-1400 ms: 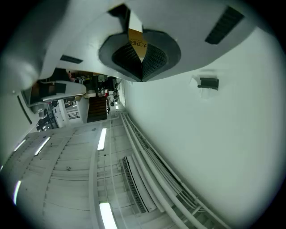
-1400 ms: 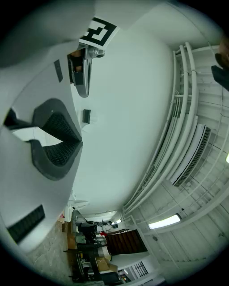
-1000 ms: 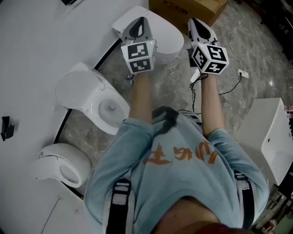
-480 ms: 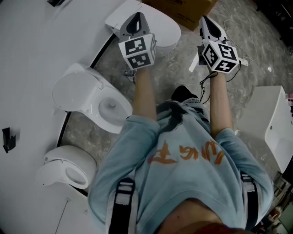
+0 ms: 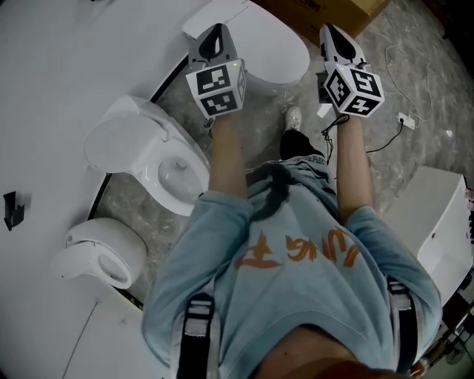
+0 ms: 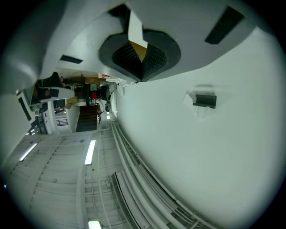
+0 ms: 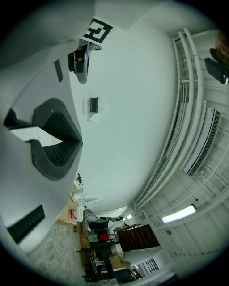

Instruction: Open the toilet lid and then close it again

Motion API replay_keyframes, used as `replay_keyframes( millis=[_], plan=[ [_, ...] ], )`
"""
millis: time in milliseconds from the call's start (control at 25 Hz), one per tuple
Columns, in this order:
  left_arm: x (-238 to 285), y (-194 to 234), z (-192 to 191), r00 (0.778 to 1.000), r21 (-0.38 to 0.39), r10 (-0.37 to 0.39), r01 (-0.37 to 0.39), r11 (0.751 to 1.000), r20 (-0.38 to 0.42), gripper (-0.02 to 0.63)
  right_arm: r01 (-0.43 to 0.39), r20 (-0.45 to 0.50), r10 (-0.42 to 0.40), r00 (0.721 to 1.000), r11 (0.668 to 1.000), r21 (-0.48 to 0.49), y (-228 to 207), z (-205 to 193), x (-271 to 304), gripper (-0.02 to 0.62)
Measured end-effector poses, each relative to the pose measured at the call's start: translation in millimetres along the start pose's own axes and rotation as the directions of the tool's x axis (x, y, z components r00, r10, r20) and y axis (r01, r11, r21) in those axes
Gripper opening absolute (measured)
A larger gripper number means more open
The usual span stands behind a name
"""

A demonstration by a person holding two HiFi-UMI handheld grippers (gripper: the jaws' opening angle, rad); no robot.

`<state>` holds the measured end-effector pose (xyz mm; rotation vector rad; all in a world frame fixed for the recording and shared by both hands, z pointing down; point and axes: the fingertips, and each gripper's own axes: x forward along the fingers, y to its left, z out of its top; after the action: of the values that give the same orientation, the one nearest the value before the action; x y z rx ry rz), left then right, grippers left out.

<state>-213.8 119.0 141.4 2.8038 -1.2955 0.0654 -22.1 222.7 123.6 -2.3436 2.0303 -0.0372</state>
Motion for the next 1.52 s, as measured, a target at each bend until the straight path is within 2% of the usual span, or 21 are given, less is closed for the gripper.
replay_keyframes(
  millis=[120, 240, 400, 560, 760, 880, 1040, 1280, 1360, 1520],
  plan=[
    [36.0, 11.2, -15.7, 0.997, -0.012, 0.067, -0.067, 0.998, -0.03, 0.025, -0.05, -0.013, 0.05, 0.999, 0.999, -0.008, -21.2, -11.2, 45.2, 0.014],
    [83.0, 10.2, -20.5, 0.992, -0.023, 0.113, -0.115, 0.993, -0.047, 0.025, -0.055, -0.029, 0.055, 0.998, 0.998, -0.001, -68.5, -16.7, 91.7, 0.014],
    [151.2, -18.4, -20.1, 0.99, 0.003, 0.131, -0.131, 0.991, -0.058, 0.025, -0.056, -0.032, 0.056, 0.998, 0.998, 0.011, -140.0, -10.3, 146.1, 0.014],
    [215.4, -58.1, -14.9, 0.992, 0.082, 0.106, -0.099, 0.992, -0.075, 0.025, -0.135, -0.04, 0.134, 0.99, 0.991, -0.024, -183.6, -10.2, 196.2, 0.014],
    [253.3, -52.2, -23.8, 0.98, 0.146, 0.164, -0.147, 0.978, -0.117, 0.025, -0.187, -0.074, 0.188, 0.979, 0.982, 0.01, -210.2, -40.4, 232.6, 0.014],
    [266.4, -58.1, -57.4, 0.969, 0.177, 0.155, -0.121, 0.977, -0.193, 0.026, -0.235, -0.129, 0.236, 0.963, 0.972, 0.023, -208.3, -77.4, 249.7, 0.014],
    [273.5, -67.7, -116.2, 0.942, 0.164, 0.121, -0.072, 0.984, -0.313, 0.026, -0.285, -0.238, 0.284, 0.929, 0.958, 0.03, -199.0, -135.8, 262.8, 0.014],
    [274.3, -90.7, -206.9, 0.888, 0.145, 0.072, -0.006, 0.989, -0.454, 0.026, -0.356, -0.395, 0.342, 0.853, 0.934, 0.038, -187.9, -228.0, 251.6, 0.014],
    [271.7, -97.9, -241.2, 0.86, 0.156, 0.065, 0.018, 0.988, -0.506, 0.026, -0.374, -0.444, 0.352, 0.824, 0.927, 0.04, -186.4, -257.3, 244.1, 0.014],
    [256.6, -109.3, -312.5, 0.79, 0.169, 0.043, 0.077, 0.983, -0.611, 0.026, -0.423, -0.541, 0.373, 0.754, 0.905, 0.034, -181.8, -315.1, 224.7, 0.014]
  ],
)
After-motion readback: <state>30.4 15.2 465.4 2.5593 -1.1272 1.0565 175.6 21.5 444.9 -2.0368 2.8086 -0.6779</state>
